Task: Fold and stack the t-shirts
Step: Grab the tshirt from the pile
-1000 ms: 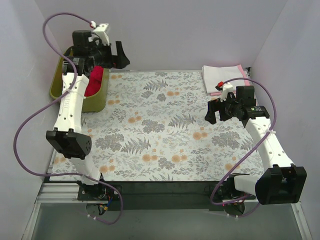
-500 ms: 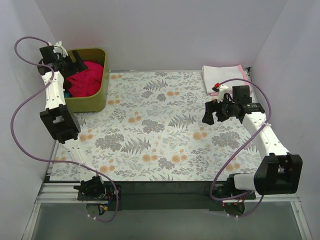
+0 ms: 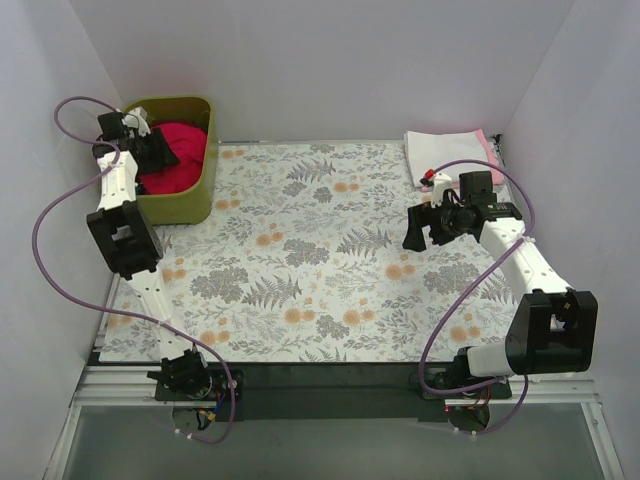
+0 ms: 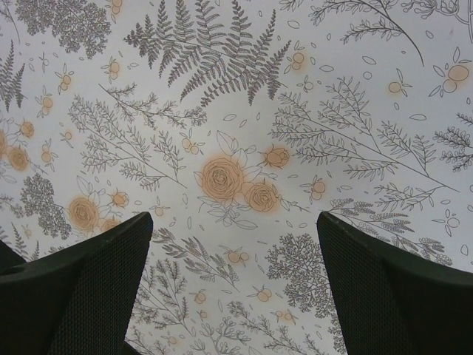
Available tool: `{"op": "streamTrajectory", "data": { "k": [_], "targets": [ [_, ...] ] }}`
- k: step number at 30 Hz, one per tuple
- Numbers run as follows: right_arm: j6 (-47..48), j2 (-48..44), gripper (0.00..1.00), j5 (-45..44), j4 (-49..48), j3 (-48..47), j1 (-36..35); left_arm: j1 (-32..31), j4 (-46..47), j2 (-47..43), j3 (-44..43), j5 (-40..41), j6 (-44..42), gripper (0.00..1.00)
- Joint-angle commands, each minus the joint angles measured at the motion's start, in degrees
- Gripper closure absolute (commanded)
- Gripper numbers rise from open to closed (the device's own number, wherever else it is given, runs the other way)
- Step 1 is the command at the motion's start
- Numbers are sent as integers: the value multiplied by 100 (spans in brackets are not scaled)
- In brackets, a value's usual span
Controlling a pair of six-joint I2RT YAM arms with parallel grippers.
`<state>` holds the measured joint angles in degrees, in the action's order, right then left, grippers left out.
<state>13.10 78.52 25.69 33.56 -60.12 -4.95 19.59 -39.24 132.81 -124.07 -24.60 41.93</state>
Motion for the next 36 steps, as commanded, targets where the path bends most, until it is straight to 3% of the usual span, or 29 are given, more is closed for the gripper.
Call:
{"op": "streamTrajectory", "data": {
  "k": [1,2,4,5,11,12,22,28,36],
  "targets": [
    [43,58,2,103,1,0,12,-26,136,-264,-38,-98,-54,53],
    [26,58,2,94,-7,-9,12,-17,171,-291,-134,-80,-45,61],
    [17,76,2,103,-7,-26,3,-26,250,-379,-240,-89,-54,91],
    [8,76,2,103,-7,-35,12,-26,251,-414,-319,-45,-54,100],
    [-18,32,2,85,-7,-44,20,-26,399,-686,-891,-19,60,100],
    [-27,6,2,68,1,-44,20,-26,992,-1139,-795,68,226,100],
    [-45,-65,2,94,-7,-26,47,-26,2675,-1890,-996,96,833,100],
    [-62,-118,2,85,-16,-26,73,-70,3423,-2084,-1391,-545,1475,100],
    [-80,-170,2,120,-16,-9,91,-727,4519,-2593,-1532,-696,2081,100]
  ]
}}
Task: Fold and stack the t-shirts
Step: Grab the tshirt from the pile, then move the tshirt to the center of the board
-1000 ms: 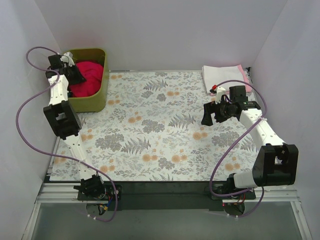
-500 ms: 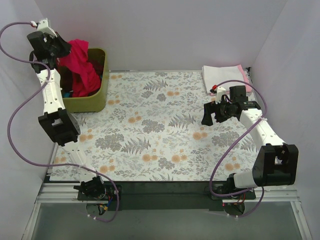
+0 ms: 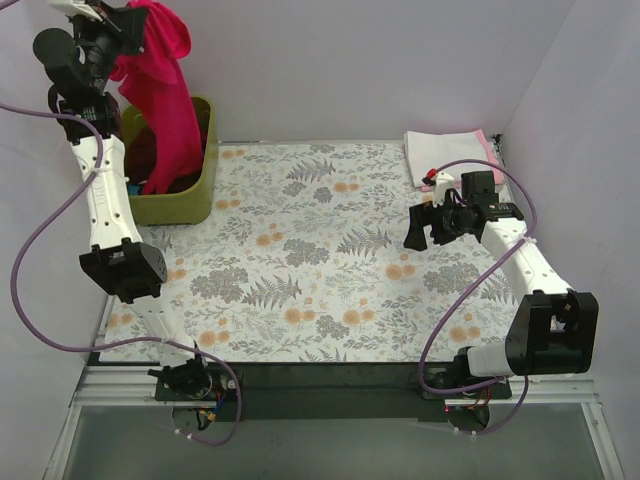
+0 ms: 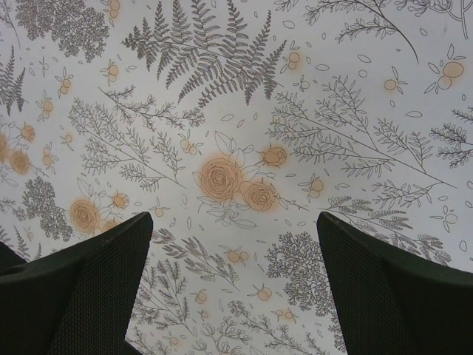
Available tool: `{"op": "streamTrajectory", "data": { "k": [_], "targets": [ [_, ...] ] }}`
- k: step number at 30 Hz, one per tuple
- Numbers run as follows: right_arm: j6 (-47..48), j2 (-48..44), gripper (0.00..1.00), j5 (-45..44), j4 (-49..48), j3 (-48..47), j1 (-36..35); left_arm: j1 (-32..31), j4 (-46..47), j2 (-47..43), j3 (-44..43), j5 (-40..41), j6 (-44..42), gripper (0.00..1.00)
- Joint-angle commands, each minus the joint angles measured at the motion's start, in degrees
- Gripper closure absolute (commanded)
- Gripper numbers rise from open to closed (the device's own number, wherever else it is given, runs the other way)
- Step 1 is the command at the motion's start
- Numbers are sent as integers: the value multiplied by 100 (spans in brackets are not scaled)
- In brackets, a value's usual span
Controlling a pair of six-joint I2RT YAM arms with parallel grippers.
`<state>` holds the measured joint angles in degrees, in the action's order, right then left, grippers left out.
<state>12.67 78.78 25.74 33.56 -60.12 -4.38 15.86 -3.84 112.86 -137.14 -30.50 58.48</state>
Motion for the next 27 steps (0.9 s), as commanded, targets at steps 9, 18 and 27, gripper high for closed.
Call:
{"op": "streamTrajectory", "data": {
  "k": [9,18,27],
  "targets": [
    [-63,-284,2,116,-43,18,60,-2285,2421,-809,-735,650,-370,100],
    [-71,-355,2,124,-60,79,104,-3237,2678,-888,-298,818,-689,100],
    [-36,-548,2,151,-52,140,306,-3256,2115,-2406,3048,-33,-222,100]
  ]
}}
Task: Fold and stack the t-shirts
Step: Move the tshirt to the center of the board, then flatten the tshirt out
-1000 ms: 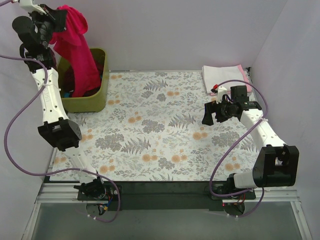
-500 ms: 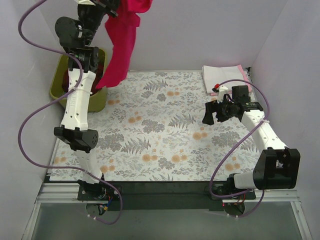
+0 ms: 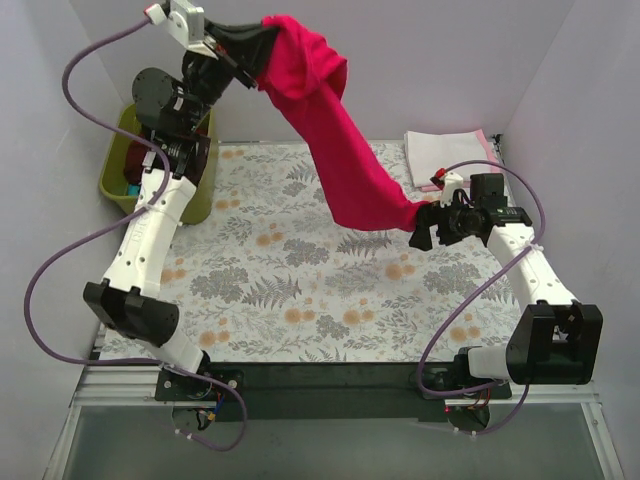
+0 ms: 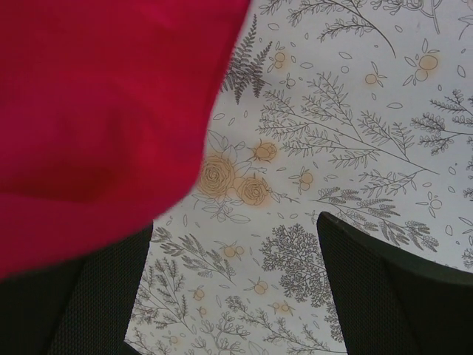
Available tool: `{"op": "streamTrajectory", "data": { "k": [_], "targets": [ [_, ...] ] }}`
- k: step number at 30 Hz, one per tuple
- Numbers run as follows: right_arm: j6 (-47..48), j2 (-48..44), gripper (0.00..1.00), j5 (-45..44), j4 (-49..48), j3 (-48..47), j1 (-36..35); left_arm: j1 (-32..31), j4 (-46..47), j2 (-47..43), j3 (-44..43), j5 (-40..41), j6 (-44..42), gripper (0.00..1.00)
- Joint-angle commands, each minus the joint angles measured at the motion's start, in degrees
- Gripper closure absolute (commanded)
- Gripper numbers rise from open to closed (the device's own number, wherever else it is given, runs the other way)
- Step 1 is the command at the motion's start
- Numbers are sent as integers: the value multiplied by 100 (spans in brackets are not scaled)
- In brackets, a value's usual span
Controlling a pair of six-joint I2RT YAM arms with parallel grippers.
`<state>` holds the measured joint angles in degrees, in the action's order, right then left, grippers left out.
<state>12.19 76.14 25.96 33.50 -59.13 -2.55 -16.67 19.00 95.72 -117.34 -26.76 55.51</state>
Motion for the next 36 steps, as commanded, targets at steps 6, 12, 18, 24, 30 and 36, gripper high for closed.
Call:
{"op": "streamTrajectory", "data": {
  "k": [6,12,18,24,30,36],
  "targets": [
    [170,-442,2,235,-19,174,412,-47,-889,-1828,3583,-1224,-250,100],
    [643,-407,2,243,280,130,466,-56,-2829,-2681,5640,-1595,-1489,13],
    [1374,-65,2,174,1062,-142,448,76,-4448,-2682,5651,-1112,-2350,6],
    [1375,489,3,-160,1212,-388,-59,67,-5275,-2085,5836,-910,-2878,16],
    [1111,1315,9,-687,1019,-652,-1009,67,-5311,-1312,5889,-409,-2861,18],
    [944,2106,12,-1005,579,-933,-1397,67,-4977,-706,5758,-259,-2589,21]
  ]
}}
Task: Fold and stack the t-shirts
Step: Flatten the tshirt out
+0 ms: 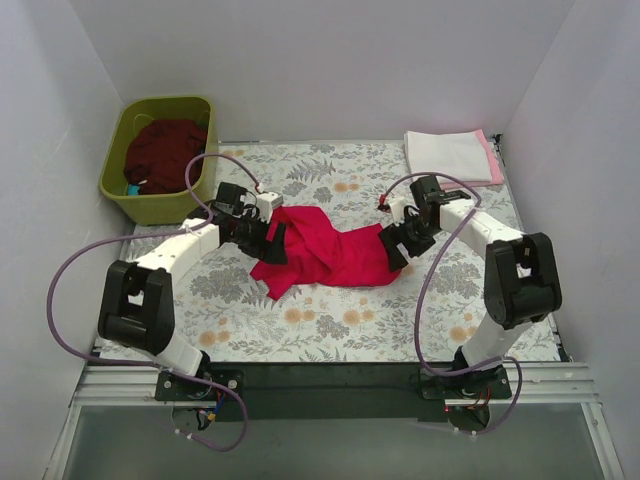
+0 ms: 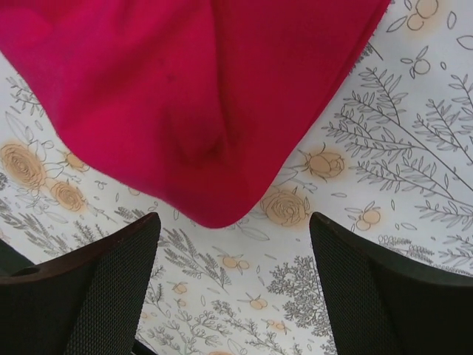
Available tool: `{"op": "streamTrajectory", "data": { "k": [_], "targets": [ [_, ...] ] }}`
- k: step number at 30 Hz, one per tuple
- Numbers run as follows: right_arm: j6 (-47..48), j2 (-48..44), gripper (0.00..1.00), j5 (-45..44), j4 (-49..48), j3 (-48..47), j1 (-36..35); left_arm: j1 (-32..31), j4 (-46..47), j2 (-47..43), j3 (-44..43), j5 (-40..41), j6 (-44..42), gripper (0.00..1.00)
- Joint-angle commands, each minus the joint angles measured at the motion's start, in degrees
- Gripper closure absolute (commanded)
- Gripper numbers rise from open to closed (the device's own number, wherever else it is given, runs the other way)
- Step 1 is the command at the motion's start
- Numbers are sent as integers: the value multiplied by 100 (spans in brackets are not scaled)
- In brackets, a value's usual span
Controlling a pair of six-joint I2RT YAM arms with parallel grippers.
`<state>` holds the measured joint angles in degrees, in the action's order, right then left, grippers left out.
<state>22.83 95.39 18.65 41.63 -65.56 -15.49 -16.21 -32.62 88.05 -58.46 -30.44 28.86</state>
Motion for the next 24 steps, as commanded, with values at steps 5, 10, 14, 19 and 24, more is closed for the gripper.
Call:
{"op": "streamTrajectory", "data": {
  "k": [5,10,14,19,24],
  "targets": [
    [-130,690,39,-371,-357,-300,-218,39,422,344,-386,90,461,38],
    [-156,770,88,-635,-436,-264,-192,258,573,607,-806,91,901,40],
    [-139,542,99,-723,-418,-238,-78,346,643,678,-992,-111,1016,40],
    [-51,243,99,-688,-340,-299,151,346,538,915,-1159,-357,1139,39],
    [125,32,99,-626,-173,-291,178,346,318,951,-1203,-1007,1306,36]
  ]
}}
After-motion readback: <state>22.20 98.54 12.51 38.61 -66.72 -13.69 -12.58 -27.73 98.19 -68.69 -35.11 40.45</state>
